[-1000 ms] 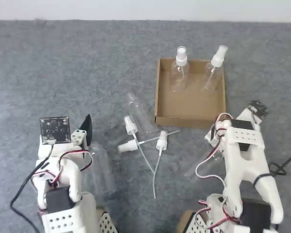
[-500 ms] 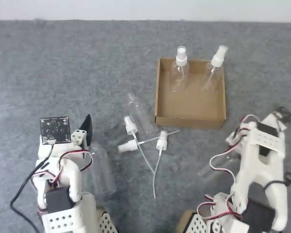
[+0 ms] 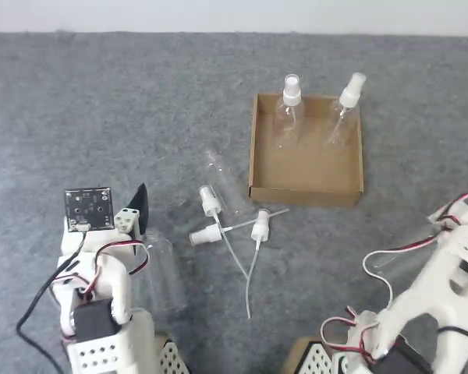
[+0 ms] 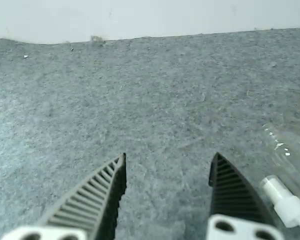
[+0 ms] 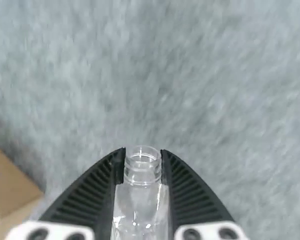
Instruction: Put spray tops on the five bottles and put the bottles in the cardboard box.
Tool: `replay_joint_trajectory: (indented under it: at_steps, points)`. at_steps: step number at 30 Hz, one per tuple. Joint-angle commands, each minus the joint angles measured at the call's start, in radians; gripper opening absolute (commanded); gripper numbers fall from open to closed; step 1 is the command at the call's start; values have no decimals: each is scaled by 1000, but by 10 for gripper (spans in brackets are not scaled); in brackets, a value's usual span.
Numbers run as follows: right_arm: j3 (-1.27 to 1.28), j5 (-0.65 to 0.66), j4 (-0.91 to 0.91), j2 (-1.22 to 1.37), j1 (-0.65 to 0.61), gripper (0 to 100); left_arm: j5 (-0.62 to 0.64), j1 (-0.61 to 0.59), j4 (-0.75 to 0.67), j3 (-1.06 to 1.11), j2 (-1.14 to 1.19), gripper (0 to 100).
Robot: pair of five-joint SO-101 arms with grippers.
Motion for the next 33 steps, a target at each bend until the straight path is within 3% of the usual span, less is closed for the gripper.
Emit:
replay_joint_trajectory:
  at_steps: [1, 5, 13, 25, 33]
  points:
    - [-64, 86, -134, -50, 19, 28, -9, 0, -25, -4, -11, 250]
    - [-61, 153, -188, -50, -1, 28, -9, 0, -23, -4, -11, 250]
    - [-58, 612, -262, -50, -120, 24, -9, -6, -23, 8, -11, 250]
    - [72, 1010, -266, -54, -128, 28, -9, -6, -23, 38, -11, 250]
    - [115, 1053, -265, -51, -131, 28, -3, 2, -41, 107, -11, 250]
